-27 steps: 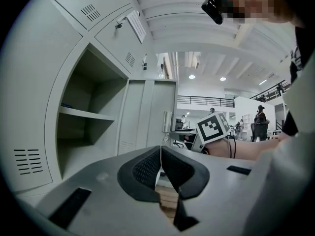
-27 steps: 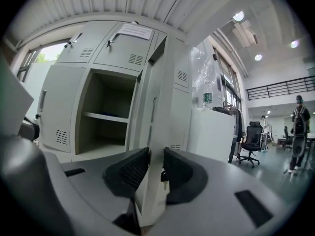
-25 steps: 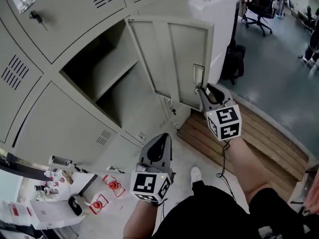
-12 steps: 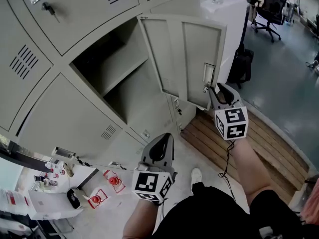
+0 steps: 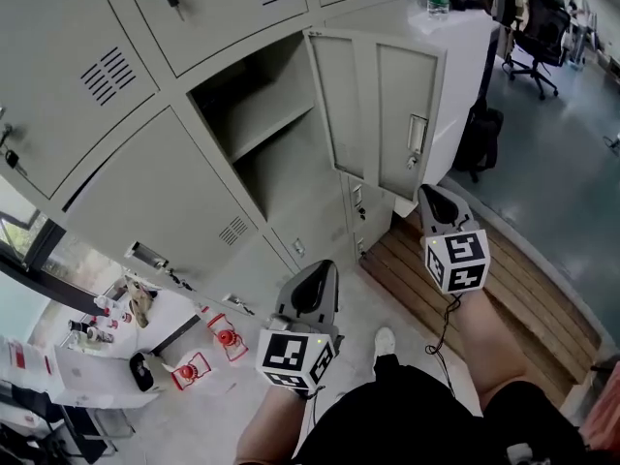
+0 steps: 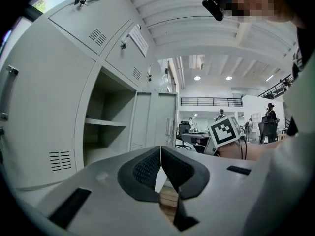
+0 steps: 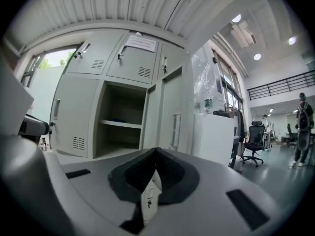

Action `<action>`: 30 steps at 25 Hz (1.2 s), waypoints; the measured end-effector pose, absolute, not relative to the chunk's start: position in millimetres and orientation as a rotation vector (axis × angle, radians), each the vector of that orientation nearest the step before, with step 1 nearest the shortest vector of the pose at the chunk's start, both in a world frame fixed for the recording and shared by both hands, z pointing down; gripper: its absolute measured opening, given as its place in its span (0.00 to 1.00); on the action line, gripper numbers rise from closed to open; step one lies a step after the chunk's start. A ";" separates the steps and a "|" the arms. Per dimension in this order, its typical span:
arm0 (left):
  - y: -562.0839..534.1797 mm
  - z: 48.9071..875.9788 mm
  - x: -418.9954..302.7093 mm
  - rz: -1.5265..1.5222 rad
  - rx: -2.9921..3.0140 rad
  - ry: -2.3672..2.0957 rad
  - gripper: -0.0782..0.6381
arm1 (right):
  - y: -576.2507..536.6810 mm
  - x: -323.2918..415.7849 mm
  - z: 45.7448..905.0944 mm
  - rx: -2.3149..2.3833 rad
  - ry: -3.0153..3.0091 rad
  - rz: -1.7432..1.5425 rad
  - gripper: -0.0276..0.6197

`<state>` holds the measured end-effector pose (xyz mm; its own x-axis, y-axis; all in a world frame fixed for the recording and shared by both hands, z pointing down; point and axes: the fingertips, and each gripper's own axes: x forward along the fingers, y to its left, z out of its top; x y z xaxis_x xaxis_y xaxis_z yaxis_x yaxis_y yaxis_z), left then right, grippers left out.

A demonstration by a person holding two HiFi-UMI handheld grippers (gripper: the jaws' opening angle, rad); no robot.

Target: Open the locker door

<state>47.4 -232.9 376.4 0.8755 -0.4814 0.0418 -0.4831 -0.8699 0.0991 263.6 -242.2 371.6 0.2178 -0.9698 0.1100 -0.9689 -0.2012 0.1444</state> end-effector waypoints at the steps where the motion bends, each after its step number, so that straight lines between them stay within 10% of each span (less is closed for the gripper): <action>1: -228.1 375.2 40.8 0.022 2.939 -0.766 0.14 | -238.3 251.9 370.3 2.286 -1.890 -0.001 0.13; 30: -102.1 388.8 -51.7 0.024 2.816 -1.010 0.14 | -106.2 50.0 383.4 1.761 -2.421 0.127 0.13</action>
<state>-51.7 -102.1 388.8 0.7730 -0.6310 0.0653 -0.6334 -0.7620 0.1349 50.0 -106.2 383.4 -0.3024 -0.9386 0.1662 -0.9508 0.3093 0.0166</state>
